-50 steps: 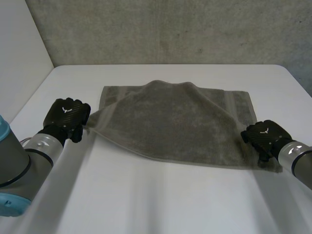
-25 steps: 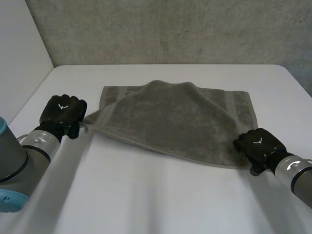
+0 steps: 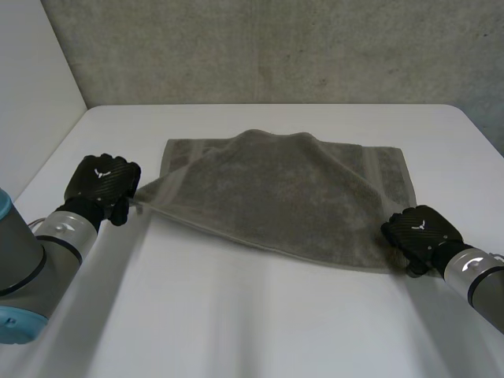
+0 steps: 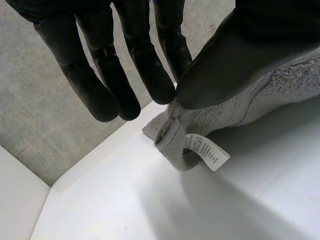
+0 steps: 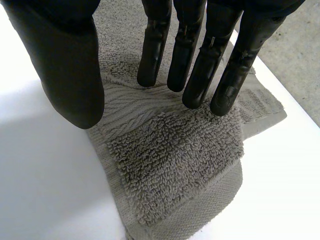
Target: Fold the towel.
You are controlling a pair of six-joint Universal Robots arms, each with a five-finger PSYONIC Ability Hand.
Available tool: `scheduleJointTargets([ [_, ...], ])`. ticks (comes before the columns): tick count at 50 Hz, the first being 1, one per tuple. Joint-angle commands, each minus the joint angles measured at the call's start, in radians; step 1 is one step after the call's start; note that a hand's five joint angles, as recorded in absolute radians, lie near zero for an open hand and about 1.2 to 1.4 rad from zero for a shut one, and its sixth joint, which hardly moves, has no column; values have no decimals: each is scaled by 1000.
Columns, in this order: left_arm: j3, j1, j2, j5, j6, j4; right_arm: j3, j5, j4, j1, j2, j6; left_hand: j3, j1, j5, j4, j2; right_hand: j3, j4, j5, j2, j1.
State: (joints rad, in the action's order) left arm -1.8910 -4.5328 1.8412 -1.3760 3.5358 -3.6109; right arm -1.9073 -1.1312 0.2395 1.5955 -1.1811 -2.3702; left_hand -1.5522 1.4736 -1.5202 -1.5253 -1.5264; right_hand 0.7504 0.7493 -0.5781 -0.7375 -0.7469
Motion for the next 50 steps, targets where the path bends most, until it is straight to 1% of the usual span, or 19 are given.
scheduleJointTargets([
  [1,1,0,1,0,0,0,10,-2,0,0,11,0,156,-77,298,129,130,13,14,-11,-26,-16],
  [3,1,0,1,0,0,0,13,-2,0,-2,17,0,156,-77,298,129,130,36,37,-34,-49,-40],
  [5,0,1,3,0,0,0,20,-5,0,-2,26,0,156,-77,298,129,130,127,128,-125,-140,-130],
  [12,0,1,6,0,0,0,31,-9,0,0,31,0,156,-77,298,129,130,197,199,-195,-210,-201],
  [25,0,1,6,0,0,0,44,-10,0,1,54,2,156,-77,298,129,130,207,208,-204,-219,-210],
  [30,-2,3,6,0,0,0,47,-12,0,1,58,2,156,-77,298,129,130,283,284,-281,-296,-286],
  [32,-2,1,6,0,0,0,48,-13,0,3,60,3,156,-77,298,129,130,382,383,-380,-395,-386],
  [33,-2,1,6,0,0,0,48,-13,0,3,60,3,156,-77,298,129,130,383,384,-380,-396,-386],
  [35,-2,3,6,0,0,0,51,-13,-2,3,61,3,156,-77,298,129,130,546,547,-544,-559,-550],
  [36,-2,3,6,0,0,0,51,-13,-2,3,61,3,156,-77,298,129,130,547,548,-545,-560,-551],
  [37,-2,3,6,0,0,0,53,-13,-3,3,61,3,156,-77,298,129,130,645,646,-643,-658,-648],
  [46,-5,3,6,0,0,1,57,-18,-16,-3,43,3,156,-77,298,129,130,646,647,-644,-659,-649],
  [48,-6,3,-6,-2,0,1,57,-18,-31,-8,-6,-3,156,-77,298,129,130,646,647,-644,-659,-649],
  [49,-6,3,-7,-2,0,1,57,-18,-31,-8,-6,-3,156,-77,298,129,130,646,647,-644,-659,-649],
  [50,-10,3,-13,-2,0,3,57,-16,-43,-17,-47,-13,156,-77,298,129,130,646,647,-644,-659,-649],
])
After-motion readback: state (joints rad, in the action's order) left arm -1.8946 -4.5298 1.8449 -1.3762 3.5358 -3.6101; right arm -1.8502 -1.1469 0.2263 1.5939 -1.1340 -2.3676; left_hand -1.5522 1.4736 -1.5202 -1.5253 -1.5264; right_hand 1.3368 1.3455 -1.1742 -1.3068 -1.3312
